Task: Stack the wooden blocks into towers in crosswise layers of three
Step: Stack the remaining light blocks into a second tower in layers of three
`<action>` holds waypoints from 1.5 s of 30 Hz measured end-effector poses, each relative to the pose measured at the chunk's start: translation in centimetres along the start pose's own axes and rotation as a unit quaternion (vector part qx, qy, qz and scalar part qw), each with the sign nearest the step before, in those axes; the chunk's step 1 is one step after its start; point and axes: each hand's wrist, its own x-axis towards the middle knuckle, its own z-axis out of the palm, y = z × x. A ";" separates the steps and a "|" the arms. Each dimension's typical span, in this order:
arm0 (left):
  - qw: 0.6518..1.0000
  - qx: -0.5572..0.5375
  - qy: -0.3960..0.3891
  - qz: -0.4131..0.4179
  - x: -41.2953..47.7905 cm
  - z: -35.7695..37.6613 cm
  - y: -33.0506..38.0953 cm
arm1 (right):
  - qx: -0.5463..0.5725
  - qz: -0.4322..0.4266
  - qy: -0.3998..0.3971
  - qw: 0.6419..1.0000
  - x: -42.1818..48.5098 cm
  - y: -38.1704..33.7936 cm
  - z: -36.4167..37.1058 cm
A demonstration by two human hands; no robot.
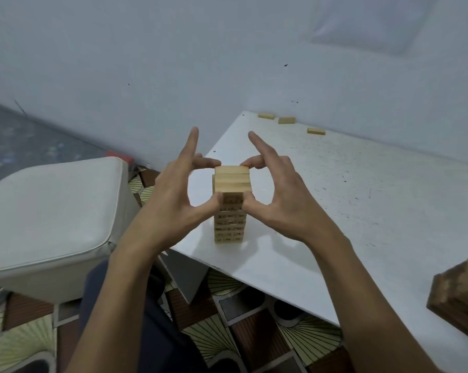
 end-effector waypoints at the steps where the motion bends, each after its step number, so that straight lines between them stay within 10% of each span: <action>1: 1.000 -0.007 -0.001 -0.004 0.0 0.1 -0.3 | 0.000 0.001 -0.002 1.000 0.1 0.0 0.1; 40: 0.994 -0.095 -0.031 -0.048 -0.3 0.9 -2.6 | 0.008 0.011 -0.020 1.000 -0.2 1.0 0.9; 45: 0.964 -0.246 0.063 -0.083 -1.1 2.7 -1.0 | 0.164 0.052 0.056 0.984 -1.0 0.4 2.4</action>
